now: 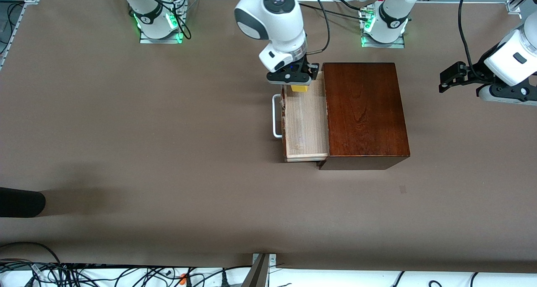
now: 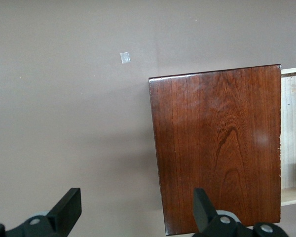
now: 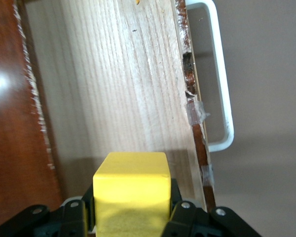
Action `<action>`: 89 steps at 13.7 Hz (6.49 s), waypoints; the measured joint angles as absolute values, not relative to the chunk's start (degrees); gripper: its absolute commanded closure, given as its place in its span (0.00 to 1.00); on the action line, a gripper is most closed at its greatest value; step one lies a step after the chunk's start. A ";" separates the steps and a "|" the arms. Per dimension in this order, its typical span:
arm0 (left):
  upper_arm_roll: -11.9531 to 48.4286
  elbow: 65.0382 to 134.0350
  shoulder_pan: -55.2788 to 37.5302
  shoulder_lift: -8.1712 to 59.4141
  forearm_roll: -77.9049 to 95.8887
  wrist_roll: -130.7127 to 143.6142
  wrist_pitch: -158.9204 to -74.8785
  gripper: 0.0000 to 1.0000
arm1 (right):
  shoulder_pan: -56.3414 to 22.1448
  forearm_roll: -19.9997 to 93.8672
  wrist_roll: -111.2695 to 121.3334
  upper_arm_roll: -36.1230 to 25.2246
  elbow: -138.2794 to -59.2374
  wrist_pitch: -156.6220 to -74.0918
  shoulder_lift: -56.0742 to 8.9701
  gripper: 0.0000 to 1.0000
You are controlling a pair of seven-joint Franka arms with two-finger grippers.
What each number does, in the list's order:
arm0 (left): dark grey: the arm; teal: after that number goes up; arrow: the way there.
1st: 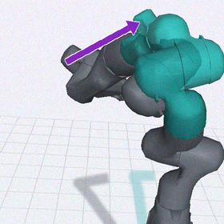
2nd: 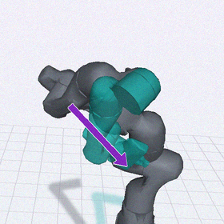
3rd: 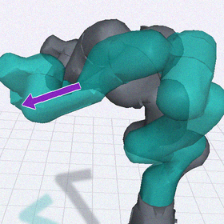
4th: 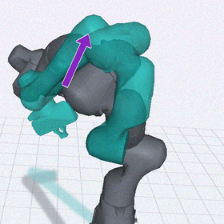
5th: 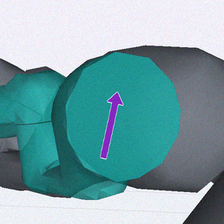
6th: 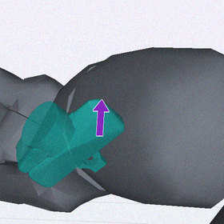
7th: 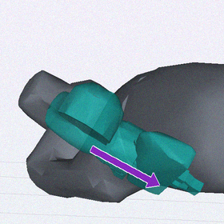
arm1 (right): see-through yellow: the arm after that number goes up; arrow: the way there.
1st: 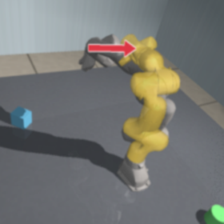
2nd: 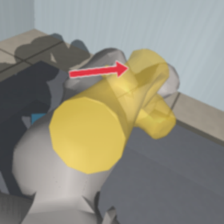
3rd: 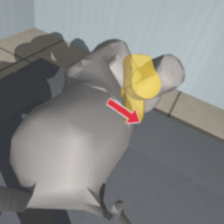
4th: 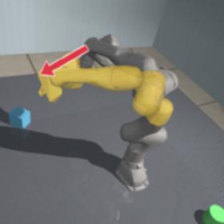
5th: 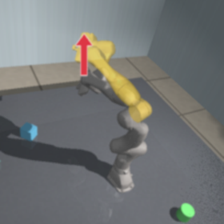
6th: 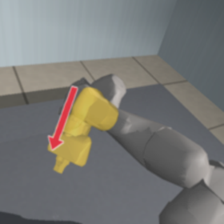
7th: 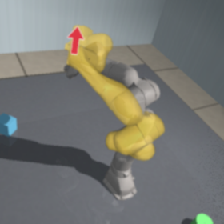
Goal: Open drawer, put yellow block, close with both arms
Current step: 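Lower the cube into the drawer and open the right gripper, then withdraw the right gripper while the left gripper reaches toward the drawer, then push the drawer front with the left gripper into the box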
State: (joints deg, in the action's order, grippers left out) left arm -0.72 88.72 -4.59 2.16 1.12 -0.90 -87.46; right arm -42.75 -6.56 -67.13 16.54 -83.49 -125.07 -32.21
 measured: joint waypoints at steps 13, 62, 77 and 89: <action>-1.56 89.89 -4.15 2.45 1.11 -1.13 -89.95 0.00 | -44.44 -19.79 -67.06 15.99 -83.18 -130.90 -38.59 0.54; 26.91 77.46 -29.92 39.36 -20.75 -37.47 -106.89 0.00 | 0.16 0.96 8.79 -2.69 -99.62 -94.40 0.71 0.00; 24.80 76.79 -30.07 40.38 -23.55 -37.21 -98.86 0.00 | -1.80 1.38 7.24 -4.26 -99.02 -92.96 2.13 0.00; 24.79 80.81 -22.55 37.70 -23.47 -37.23 -95.30 0.00 | -1.81 3.23 7.22 -4.38 -96.52 -92.73 -0.29 0.00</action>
